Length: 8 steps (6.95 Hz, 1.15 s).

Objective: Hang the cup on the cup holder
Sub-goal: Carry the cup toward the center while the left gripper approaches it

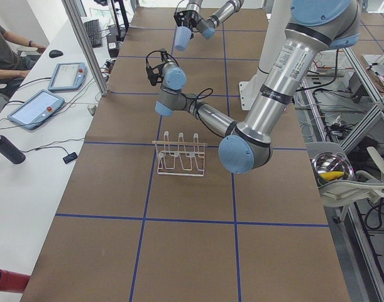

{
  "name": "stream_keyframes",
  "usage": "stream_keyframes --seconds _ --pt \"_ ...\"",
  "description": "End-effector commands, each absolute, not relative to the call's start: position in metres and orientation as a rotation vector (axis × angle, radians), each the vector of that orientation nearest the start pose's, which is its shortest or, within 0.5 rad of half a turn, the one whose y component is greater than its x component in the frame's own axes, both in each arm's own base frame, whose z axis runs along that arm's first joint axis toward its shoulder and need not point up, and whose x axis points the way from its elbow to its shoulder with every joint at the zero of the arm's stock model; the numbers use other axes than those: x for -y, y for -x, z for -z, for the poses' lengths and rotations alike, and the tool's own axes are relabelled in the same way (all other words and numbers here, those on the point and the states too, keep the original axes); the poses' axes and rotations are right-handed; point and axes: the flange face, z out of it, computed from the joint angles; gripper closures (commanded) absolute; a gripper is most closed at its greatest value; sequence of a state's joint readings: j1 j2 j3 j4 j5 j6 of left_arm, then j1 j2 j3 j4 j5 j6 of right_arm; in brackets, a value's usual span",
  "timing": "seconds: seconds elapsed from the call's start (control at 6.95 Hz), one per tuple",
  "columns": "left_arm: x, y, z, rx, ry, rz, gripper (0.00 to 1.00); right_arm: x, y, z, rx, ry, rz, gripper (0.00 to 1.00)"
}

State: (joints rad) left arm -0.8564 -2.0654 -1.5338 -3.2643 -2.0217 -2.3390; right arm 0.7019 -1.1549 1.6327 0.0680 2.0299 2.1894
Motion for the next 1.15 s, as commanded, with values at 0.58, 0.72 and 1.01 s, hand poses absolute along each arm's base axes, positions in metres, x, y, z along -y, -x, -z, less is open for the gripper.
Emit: stream_keyframes --seconds 0.58,0.72,1.01 --pt "0.446 -0.339 -0.216 -2.284 0.329 0.359 0.02 0.406 0.391 -0.205 2.247 0.393 -0.331 1.0" --pt "0.444 -0.338 -0.213 -2.296 0.332 0.345 0.02 0.402 0.395 -0.203 2.248 0.405 -0.321 1.0" --pt "0.437 -0.348 -0.21 -2.311 0.349 0.344 0.02 0.394 0.403 -0.202 2.243 0.426 -0.308 1.0"
